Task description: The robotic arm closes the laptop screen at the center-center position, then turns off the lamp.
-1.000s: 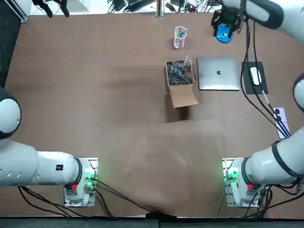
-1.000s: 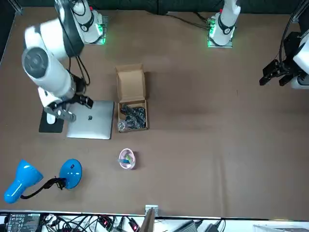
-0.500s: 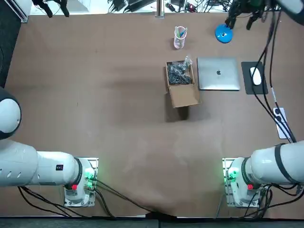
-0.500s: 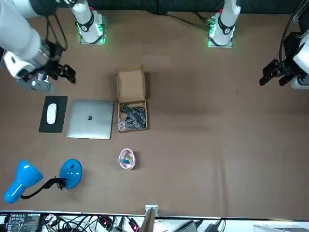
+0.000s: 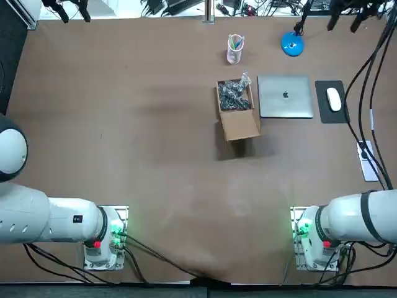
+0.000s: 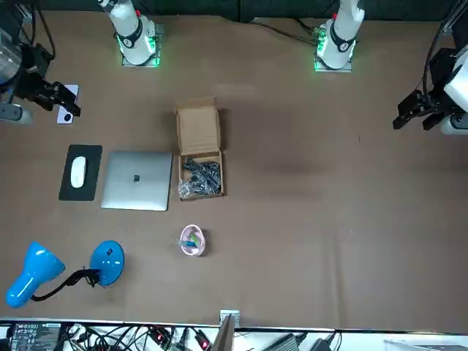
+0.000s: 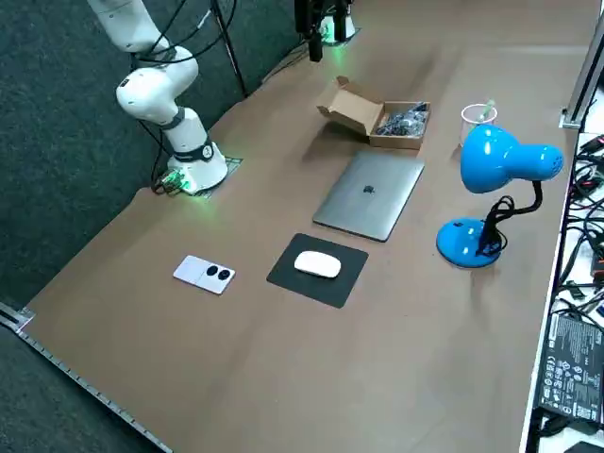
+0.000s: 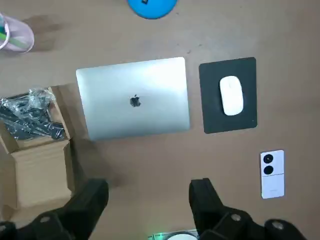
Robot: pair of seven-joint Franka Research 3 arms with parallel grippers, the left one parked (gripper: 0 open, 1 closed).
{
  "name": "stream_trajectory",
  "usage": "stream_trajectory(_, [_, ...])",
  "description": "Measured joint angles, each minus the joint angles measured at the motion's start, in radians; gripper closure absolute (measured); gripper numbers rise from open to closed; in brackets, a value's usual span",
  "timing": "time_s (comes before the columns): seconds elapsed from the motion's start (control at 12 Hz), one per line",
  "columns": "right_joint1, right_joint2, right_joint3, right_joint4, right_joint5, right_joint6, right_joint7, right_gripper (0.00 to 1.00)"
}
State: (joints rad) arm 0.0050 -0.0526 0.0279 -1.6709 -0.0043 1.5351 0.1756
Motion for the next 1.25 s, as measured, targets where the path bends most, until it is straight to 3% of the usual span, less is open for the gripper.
stream_trajectory(0.25, [0.009, -0.002, -0.03, -0.007, 0.0, 0.015, -0.007, 0.0])
stream_trajectory(1.25, [0.011, 0.02, -0.034, -0.021, -0.001, 0.07, -0.055, 0.0])
